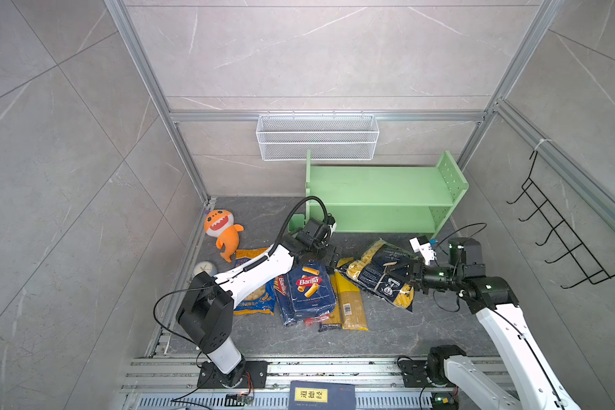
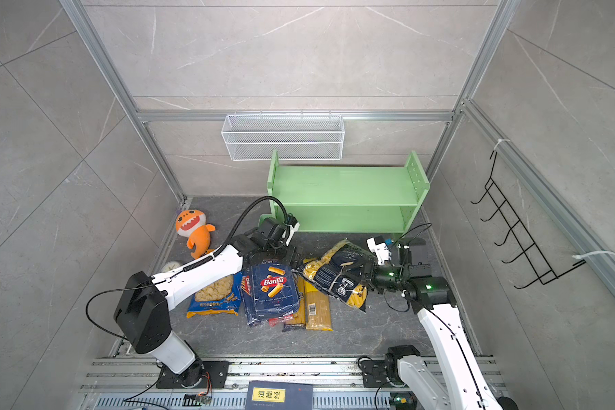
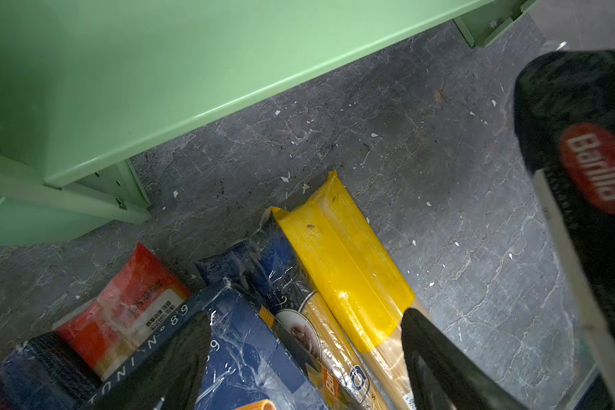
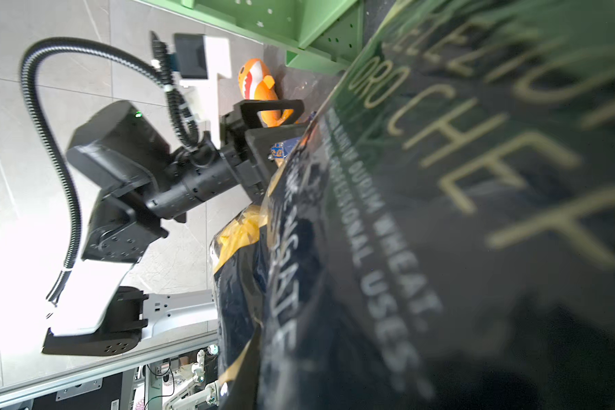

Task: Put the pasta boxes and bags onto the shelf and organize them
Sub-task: 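Lift the penne bag with the right gripper while the left arm withdraws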

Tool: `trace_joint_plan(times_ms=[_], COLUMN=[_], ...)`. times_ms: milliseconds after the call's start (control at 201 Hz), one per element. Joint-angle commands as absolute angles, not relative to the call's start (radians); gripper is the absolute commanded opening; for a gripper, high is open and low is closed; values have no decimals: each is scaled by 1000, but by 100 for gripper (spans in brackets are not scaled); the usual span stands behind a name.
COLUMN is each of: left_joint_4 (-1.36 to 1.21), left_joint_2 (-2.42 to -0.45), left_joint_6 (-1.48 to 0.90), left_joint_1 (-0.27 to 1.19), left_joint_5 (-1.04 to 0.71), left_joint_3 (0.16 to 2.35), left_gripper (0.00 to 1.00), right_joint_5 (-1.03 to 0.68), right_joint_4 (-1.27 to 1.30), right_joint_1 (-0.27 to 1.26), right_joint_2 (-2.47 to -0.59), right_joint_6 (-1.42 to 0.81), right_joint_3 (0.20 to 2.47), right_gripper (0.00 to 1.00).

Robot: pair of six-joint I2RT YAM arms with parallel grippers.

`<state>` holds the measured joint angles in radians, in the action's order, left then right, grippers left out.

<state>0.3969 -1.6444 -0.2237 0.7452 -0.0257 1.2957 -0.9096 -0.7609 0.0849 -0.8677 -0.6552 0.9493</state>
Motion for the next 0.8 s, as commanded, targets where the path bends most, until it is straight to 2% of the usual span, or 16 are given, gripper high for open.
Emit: trace_joint_plan(times_ms=[0, 458, 797], left_joint_4=[380, 379, 408], left_joint_2=[-1585, -1544, -1490], left_joint_6=[-197, -189, -165], left_joint_1=[739, 736, 728], left_joint_5=[-10, -13, -28], left_joint_3=[1328, 1330, 1350], left_gripper=[86, 88, 91], right_joint_5=[-1025, -1007, -991], right_joint_4=[-646, -652, -609], right_joint_1=[88, 88, 88], right_joint_2=[-819, -881, -1009], right_joint_6=[-601, -611, -605], right_joint_3=[1083, 1294, 1477], right_gripper=[0, 0, 0])
